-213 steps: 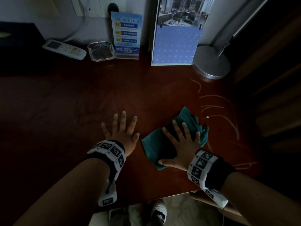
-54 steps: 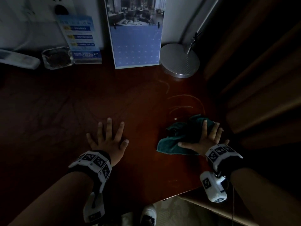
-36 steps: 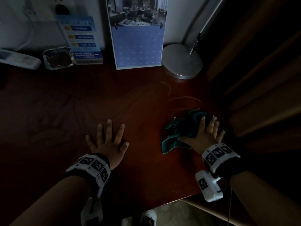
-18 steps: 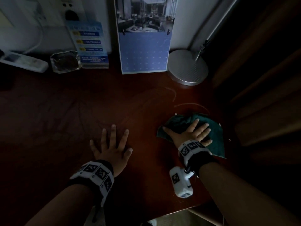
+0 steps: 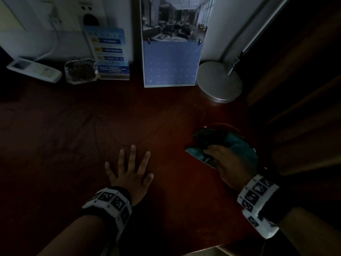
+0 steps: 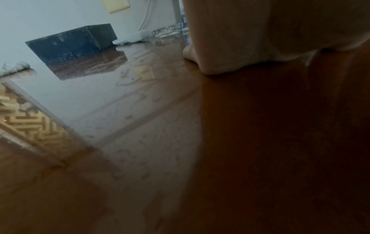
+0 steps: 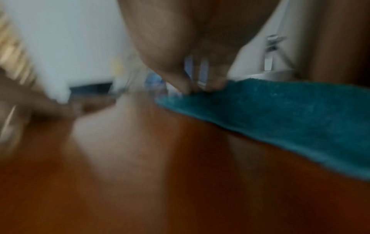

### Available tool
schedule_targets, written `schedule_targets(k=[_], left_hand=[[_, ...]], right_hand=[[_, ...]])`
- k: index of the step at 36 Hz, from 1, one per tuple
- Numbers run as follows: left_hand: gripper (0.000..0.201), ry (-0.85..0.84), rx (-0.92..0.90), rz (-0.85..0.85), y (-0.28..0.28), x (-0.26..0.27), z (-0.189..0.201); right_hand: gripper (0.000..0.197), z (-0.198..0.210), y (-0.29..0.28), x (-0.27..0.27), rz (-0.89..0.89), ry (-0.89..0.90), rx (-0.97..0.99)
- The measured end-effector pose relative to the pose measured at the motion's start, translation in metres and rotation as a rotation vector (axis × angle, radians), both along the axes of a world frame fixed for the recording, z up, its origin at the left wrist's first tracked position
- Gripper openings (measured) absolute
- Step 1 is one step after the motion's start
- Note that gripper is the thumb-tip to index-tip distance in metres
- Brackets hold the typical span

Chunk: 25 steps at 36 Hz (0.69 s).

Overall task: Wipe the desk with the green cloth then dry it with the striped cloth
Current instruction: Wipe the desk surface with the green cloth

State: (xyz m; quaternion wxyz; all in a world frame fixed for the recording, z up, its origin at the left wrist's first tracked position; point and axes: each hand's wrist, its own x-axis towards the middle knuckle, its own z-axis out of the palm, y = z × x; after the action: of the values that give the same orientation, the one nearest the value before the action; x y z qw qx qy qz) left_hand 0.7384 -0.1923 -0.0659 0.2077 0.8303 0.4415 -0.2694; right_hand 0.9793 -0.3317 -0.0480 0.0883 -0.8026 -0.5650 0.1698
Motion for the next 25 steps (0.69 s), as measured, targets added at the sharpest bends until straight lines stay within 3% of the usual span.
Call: schedule_targets(k=[3,7,13,19,25], left_hand=[[0.062,-0.004,-0.003,0.0,0.0,-0.001,0.002],[0.071,0.001,-0.059,-0.004,0.002,-0.001,0.005],[0.075,-0.01,-0.075,-0.005,0.003,-0.001,0.004],[0.064,0.013,-0.062,-0.013,0.005,0.0,-0.002],[0.075,0.014,-0.078,-0.012,0.005,0.001,0.003]], right_hand=[[0.058,-0.006,0.017,0.012,0.288,-0.072,-0.098],[0.062,-0.008,0.04,0.022,0.436,-0.158,-0.228],[0.063,-0.018,0.067,0.033,0.46,-0.229,-0.316],[0.069,-0.02,0.091,0.037,0.455,-0.257,-0.297],[0.081,-0.008,0.117,0.035,0.289,-0.042,-0.199]])
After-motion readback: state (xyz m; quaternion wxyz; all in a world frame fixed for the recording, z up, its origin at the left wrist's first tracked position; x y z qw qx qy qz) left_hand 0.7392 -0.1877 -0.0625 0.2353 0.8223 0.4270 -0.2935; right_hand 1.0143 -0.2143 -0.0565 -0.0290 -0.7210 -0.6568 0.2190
